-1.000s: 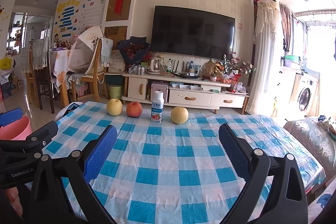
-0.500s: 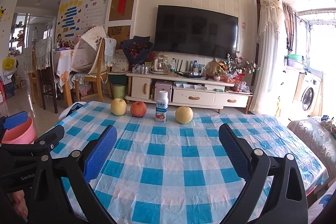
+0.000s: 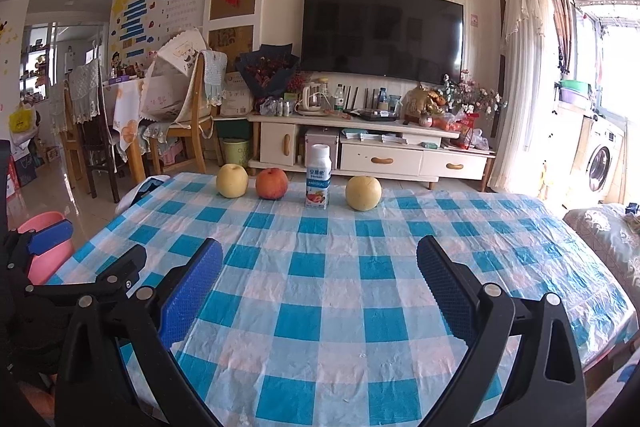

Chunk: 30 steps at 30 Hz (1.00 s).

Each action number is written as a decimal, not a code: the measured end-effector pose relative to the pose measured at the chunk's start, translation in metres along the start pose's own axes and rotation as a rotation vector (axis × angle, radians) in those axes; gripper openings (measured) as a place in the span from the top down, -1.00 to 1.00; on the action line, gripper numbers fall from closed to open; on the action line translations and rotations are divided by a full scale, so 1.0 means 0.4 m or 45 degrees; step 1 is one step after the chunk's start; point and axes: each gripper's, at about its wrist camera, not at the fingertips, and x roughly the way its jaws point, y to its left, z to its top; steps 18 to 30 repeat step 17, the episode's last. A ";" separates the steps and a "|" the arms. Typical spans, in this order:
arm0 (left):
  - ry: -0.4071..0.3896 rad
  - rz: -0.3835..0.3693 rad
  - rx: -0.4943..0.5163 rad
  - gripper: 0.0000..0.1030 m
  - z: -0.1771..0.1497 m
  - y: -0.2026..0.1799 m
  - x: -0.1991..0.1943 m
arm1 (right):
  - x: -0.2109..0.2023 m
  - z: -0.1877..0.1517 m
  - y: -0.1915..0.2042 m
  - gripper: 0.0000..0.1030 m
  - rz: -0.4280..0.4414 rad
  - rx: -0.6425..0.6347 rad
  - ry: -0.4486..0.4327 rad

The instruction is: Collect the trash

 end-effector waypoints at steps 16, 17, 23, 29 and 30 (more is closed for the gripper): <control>0.411 -0.010 -0.109 -0.92 -0.031 -0.067 0.364 | 0.359 -0.016 -0.069 -0.87 0.060 0.111 0.483; 0.452 -0.012 -0.120 -0.92 -0.038 -0.074 0.394 | 0.395 -0.028 -0.071 -0.87 0.056 0.114 0.521; 0.452 -0.012 -0.120 -0.92 -0.038 -0.074 0.394 | 0.395 -0.028 -0.071 -0.87 0.056 0.114 0.521; 0.452 -0.012 -0.120 -0.92 -0.038 -0.074 0.394 | 0.395 -0.028 -0.071 -0.87 0.056 0.114 0.521; 0.452 -0.012 -0.120 -0.92 -0.038 -0.074 0.394 | 0.395 -0.028 -0.071 -0.87 0.056 0.114 0.521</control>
